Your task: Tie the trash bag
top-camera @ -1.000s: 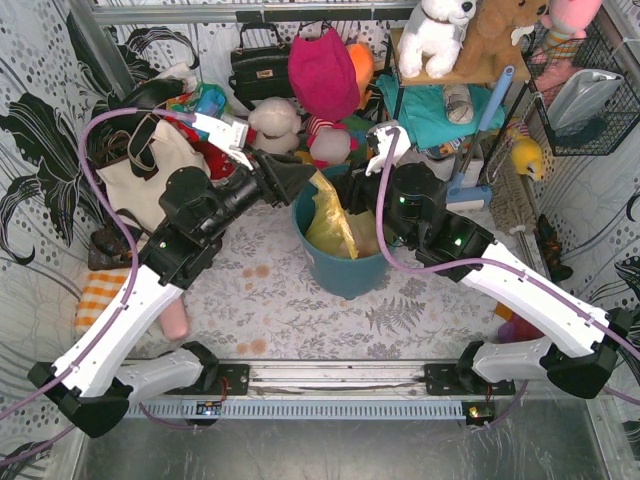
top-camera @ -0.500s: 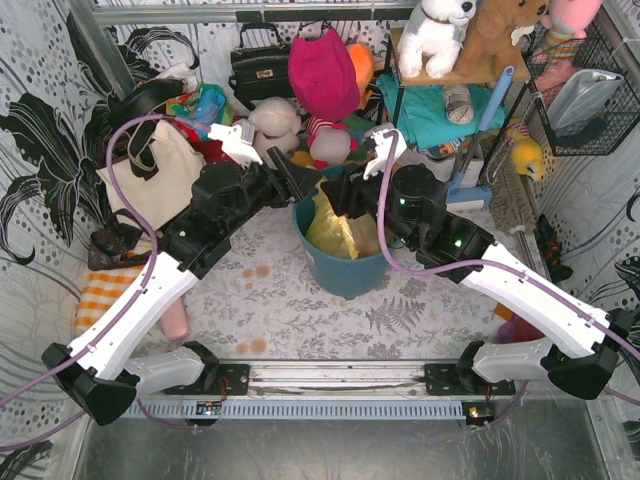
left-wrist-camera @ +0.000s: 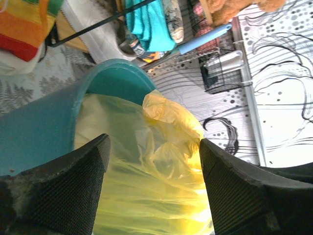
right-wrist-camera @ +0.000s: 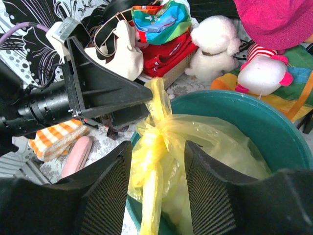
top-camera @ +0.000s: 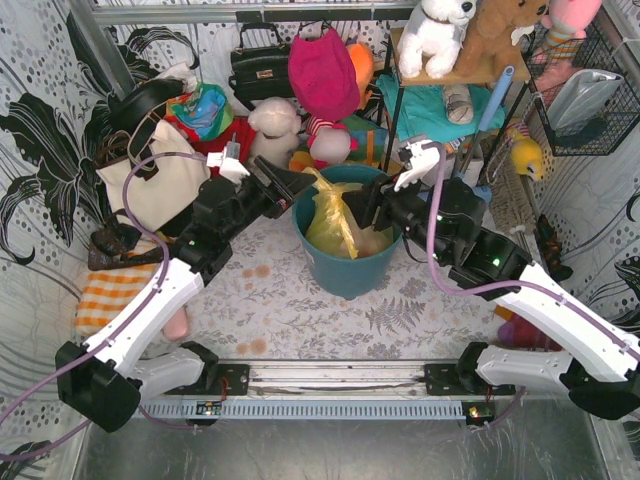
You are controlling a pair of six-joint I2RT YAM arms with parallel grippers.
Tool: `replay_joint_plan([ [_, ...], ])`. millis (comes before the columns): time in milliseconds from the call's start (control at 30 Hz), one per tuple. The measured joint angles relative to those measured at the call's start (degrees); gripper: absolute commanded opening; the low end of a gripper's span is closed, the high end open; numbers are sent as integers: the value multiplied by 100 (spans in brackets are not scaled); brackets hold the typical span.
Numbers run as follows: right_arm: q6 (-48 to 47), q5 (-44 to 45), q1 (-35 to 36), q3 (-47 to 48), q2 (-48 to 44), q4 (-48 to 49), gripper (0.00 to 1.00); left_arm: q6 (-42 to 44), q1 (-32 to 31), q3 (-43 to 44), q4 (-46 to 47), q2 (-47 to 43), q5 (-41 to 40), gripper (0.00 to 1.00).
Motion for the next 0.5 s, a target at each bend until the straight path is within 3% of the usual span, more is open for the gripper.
replay_joint_plan([
  [233,293,-291,-11,0,-273,-645,50,-313,9,22,688,225,426,78],
  [500,901,-813,-11,-354,-302,-1104,51,-295,28,291,955,516,737,55],
])
